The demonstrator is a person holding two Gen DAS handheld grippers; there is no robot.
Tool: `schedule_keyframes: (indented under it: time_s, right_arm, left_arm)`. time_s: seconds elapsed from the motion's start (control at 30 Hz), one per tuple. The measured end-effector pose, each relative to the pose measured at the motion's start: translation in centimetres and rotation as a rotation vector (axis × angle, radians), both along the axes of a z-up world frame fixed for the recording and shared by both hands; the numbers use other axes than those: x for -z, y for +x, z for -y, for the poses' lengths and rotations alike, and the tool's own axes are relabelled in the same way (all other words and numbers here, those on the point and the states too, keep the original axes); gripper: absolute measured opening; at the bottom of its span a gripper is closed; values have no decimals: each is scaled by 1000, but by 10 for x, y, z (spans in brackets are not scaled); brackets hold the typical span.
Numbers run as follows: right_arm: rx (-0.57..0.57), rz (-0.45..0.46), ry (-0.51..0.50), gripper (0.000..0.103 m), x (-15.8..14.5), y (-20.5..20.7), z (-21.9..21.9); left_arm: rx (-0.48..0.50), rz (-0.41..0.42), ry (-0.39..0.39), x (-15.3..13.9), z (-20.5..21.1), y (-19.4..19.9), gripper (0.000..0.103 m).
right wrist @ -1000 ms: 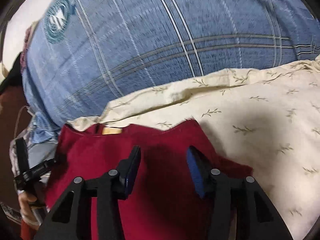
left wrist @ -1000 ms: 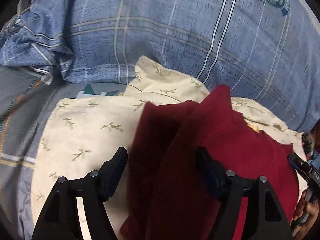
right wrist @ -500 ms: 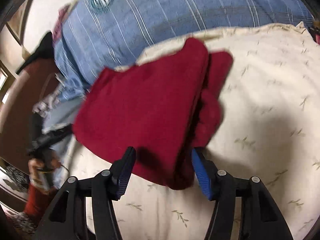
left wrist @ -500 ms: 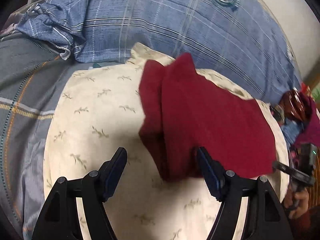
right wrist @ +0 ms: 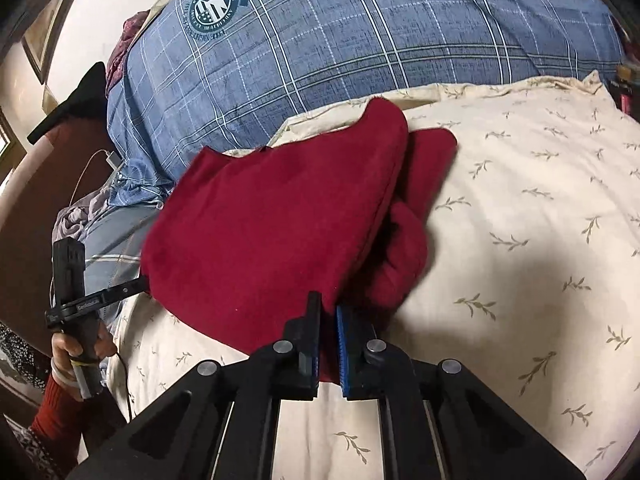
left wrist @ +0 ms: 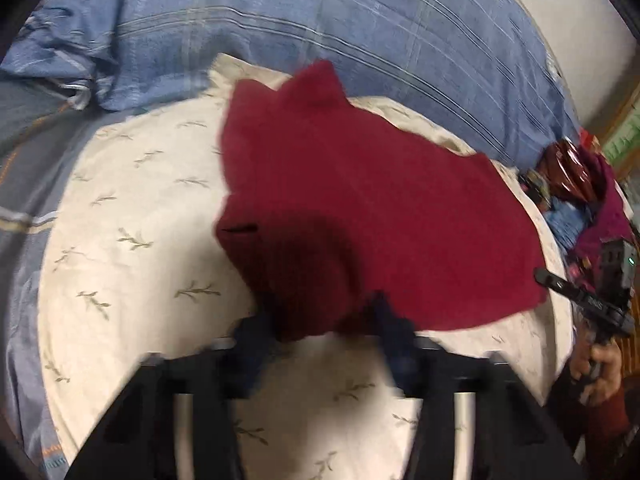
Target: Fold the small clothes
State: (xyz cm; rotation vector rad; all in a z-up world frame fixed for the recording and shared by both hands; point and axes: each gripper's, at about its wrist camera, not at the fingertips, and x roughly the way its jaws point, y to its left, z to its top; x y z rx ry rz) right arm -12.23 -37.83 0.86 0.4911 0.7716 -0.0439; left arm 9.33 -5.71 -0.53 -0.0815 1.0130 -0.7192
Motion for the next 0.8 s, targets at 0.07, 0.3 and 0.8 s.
schedule_keyframes:
  time_s: [0.07, 0.3, 0.8]
  right_arm:
    - [7, 9, -11, 6, -6, -4, 4]
    - [14, -56, -46, 5, 12, 2, 4]
    - [56, -3, -74, 42, -30, 18, -4]
  left_arm:
    - [7, 28, 31, -7, 0, 1, 14]
    - [-70, -14, 36, 6, -33, 10, 8]
    - [-152, 125, 58, -30, -18, -24, 49]
